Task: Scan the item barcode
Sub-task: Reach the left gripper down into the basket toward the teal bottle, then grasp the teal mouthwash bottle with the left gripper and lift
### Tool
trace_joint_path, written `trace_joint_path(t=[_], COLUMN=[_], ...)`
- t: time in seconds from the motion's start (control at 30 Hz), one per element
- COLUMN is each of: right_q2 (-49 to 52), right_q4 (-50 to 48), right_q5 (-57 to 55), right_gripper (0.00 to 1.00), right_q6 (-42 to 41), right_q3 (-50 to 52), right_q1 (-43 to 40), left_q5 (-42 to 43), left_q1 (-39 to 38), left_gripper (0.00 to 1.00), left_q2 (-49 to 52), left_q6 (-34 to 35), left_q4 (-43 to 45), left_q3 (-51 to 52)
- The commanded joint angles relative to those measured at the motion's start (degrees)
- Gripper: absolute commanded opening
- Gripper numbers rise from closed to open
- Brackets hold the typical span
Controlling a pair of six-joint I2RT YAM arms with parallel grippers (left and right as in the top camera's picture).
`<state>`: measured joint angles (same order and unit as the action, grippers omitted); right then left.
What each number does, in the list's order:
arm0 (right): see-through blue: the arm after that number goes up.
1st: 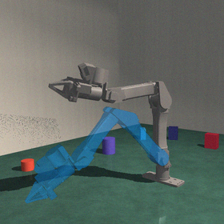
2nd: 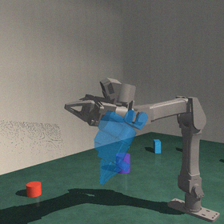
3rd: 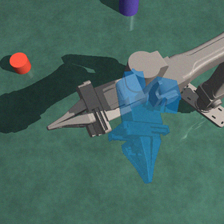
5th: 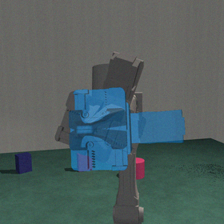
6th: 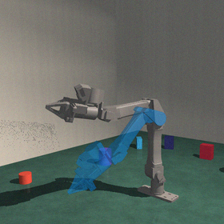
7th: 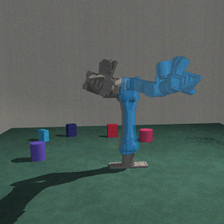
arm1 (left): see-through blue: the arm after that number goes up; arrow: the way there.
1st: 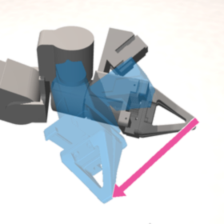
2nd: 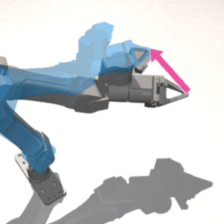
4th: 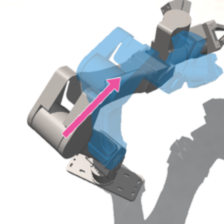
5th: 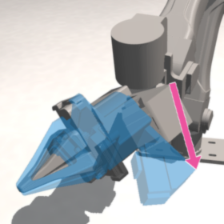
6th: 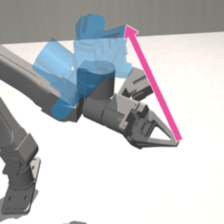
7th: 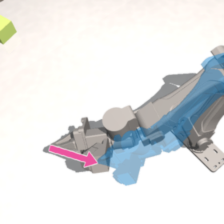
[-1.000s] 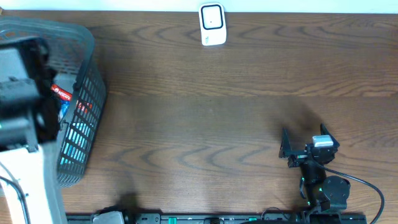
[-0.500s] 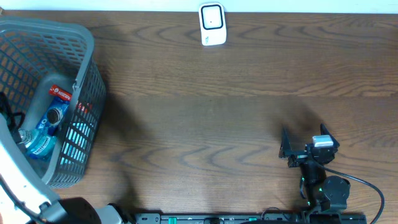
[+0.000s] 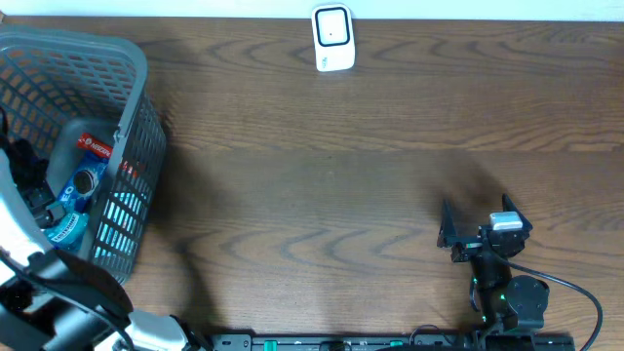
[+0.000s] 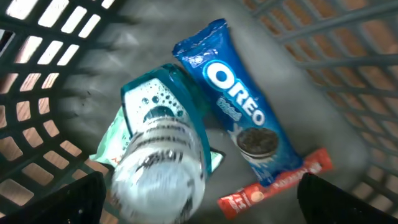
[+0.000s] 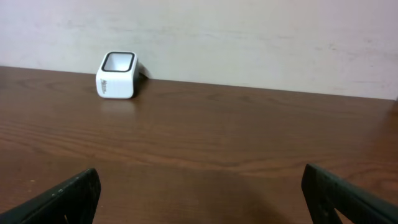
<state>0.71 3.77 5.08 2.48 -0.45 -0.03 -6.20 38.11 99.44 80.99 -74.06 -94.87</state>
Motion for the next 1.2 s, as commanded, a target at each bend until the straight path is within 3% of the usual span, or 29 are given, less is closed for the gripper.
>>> trace_joint_path(t=[0.0, 0.67, 0.73, 0.83, 0.97, 1.17], right_q2=[-0.4, -0.4, -0.4, -0.4, -0.4, -0.4], right_q4=[0.2, 0.2, 0.2, 0.2, 0.2, 0.2], right_q5=[-0.5, -0.5, -0.5, -0.5, -0.5, -0.5], right_gripper=[0.99, 0.99, 0.99, 0.99, 0.99, 0.99], right_q6=[-0.7, -0.7, -0.7, -0.7, -0.7, -0.7], right_q3=[0.1, 0.1, 0.1, 0.1, 0.1, 0.1], right_q1=[0.5, 0.5, 0.5, 0.5, 0.5, 0.5], left_q5=[0.2, -3.2, -4.2, -8.6, -12.9, -14.0], left_q1=[0.2, 0.2, 0.2, 0.2, 0.2, 0.2], left_gripper=[0.98, 1.0, 0.96, 0.8, 0.7, 0.67], left_q2=[1.7, 2.4, 2.4, 2.4, 2.4, 2.4], left_q6=[0.8, 3.2, 1.4, -1.9, -3.2, -3.9], left_q4=[-0.5, -0.5, -0.4, -0.5, -0.5, -0.5], left_q3=[0.5, 9.4, 9.4, 9.4, 9.4, 9.4])
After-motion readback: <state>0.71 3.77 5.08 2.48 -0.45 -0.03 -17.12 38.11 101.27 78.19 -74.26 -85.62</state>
